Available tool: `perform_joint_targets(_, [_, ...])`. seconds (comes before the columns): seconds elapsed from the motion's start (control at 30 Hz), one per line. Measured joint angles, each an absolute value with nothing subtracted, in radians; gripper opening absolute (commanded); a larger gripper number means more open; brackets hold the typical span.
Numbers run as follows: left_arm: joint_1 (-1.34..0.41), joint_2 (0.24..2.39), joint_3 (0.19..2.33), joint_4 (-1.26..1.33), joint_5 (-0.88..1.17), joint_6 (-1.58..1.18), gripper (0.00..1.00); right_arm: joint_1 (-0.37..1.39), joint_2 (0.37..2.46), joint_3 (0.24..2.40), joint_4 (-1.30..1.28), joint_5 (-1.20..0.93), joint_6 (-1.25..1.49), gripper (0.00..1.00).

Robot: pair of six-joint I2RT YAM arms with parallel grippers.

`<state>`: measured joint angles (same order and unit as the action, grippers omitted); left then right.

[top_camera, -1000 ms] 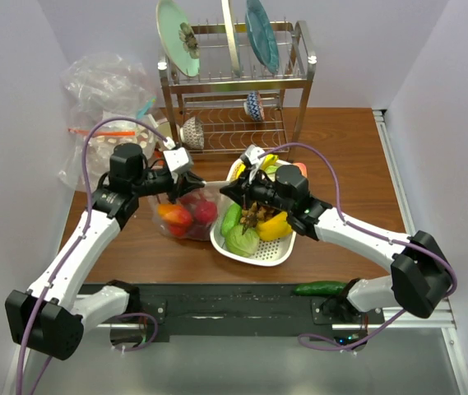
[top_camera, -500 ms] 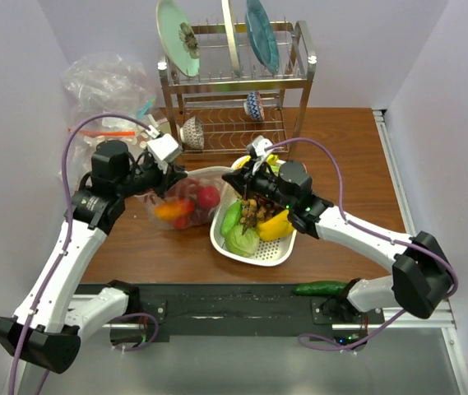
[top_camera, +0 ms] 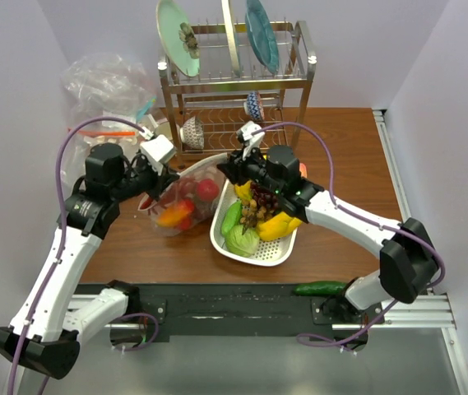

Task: Place the food in the zip-top bag and seal the zipper
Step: Zip the zipper food storage bag at the center of the board.

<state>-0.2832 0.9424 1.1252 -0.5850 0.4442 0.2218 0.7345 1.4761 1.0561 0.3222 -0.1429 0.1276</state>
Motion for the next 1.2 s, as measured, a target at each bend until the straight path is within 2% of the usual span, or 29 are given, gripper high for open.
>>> perform_joint_targets(0.07, [-0.281,0.927,1.113,-0.582,0.464,0.221,0.00,0.721,1.493,1.079,0.302,-0.195,0.112,0.54])
perform_joint_targets(0.3, [-0.281,0.921,1.068,-0.550,0.591,0.229,0.00,0.713,1.489,1.114,0.202,-0.419,-0.052,0.56])
perform_joint_targets(0.57, [-0.280,0.933,1.067,-0.560,0.705,0.266,0.00,0.718,1.459,1.291,-0.047,-0.664,-0.341,0.61])
perform_joint_targets(0.7, [-0.280,0.937,1.068,-0.565,0.744,0.280,0.00,0.741,1.459,1.361,-0.128,-0.734,-0.440,0.56])
perform_joint_targets(0.87, [-0.280,0.936,1.071,-0.569,0.777,0.284,0.00,0.804,1.520,1.456,-0.244,-0.774,-0.535,0.54])
perform_joint_targets(1.07, [-0.280,0.917,1.076,-0.595,0.807,0.299,0.00,0.851,1.605,1.473,-0.316,-0.770,-0.595,0.50])
perform_joint_targets(1.17, [-0.280,0.904,1.076,-0.605,0.815,0.303,0.00,0.850,1.628,1.483,-0.339,-0.761,-0.610,0.45])
perform_joint_targets(1.2, [-0.280,0.900,1.076,-0.609,0.817,0.304,0.00,0.850,1.633,1.486,-0.345,-0.756,-0.613,0.38])
